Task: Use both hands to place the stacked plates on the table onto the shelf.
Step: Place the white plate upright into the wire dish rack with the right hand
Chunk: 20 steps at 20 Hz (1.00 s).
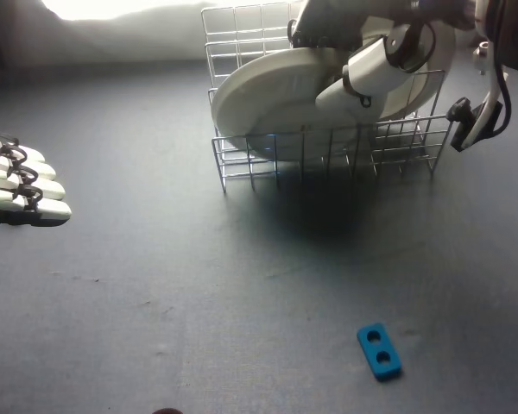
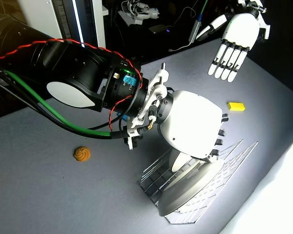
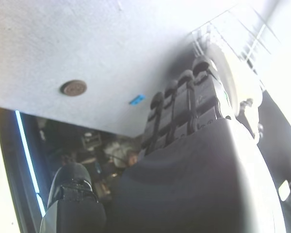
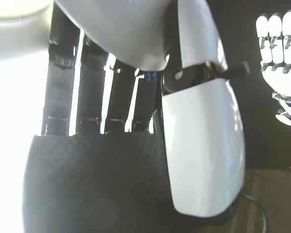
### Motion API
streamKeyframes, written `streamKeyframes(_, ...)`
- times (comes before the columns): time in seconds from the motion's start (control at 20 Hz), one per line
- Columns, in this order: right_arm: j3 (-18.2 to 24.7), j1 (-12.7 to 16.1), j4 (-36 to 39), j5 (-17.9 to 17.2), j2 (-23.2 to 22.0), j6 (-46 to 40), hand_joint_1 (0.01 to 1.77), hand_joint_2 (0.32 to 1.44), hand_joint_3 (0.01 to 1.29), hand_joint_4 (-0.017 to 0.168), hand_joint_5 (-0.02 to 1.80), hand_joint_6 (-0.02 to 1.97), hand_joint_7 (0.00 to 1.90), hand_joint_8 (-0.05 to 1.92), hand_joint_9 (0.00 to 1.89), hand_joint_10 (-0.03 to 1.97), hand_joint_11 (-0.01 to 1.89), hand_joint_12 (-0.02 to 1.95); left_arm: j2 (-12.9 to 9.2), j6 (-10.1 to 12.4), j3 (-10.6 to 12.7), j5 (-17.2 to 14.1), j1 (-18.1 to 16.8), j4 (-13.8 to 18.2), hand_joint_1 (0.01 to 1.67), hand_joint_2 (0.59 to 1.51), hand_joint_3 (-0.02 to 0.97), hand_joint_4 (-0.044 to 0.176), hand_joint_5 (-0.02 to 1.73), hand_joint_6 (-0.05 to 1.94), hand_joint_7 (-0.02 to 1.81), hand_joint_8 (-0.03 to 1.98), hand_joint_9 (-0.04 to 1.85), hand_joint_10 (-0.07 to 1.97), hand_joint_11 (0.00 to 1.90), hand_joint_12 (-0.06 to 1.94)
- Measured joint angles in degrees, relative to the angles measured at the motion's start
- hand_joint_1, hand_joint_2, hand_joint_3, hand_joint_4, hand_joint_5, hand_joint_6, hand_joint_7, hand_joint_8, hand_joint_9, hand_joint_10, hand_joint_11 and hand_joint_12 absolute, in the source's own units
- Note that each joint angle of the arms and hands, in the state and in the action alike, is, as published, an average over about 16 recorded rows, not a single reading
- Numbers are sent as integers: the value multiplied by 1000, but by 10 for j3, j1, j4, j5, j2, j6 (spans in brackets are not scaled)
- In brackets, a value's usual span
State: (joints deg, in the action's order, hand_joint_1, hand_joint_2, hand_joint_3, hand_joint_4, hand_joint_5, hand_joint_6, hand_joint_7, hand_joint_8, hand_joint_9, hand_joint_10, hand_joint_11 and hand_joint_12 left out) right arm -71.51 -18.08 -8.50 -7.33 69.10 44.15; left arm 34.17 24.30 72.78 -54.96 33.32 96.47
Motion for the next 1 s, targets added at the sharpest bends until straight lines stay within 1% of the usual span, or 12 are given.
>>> streamKeyframes(0.3,-1,-7,1,-7,1,1,1236,1012,14,-4,983,817,1136,281,1101,290,706,1103,0,0,0,0,-1,0,13,1029,20,7,20,1,11,-3,19,-64,20,15)
streamKeyframes(0.5,-1,-10,1,-9,1,2,1186,1033,14,0,941,689,1056,183,1073,68,642,1099,0,0,0,0,-1,1,14,1029,20,7,20,1,11,-3,19,-64,20,15)
streamKeyframes(0.7,-1,-10,1,-10,1,3,1138,1050,14,0,901,500,991,29,1009,34,564,1118,0,0,0,0,-1,1,14,1029,20,7,20,1,11,-3,18,-64,20,15)
streamKeyframes(1.0,-1,-10,1,-10,1,3,1072,1051,14,-1,843,159,897,20,905,22,465,1112,0,0,-1,0,-1,1,13,1029,19,7,20,1,11,-4,19,-65,20,15)
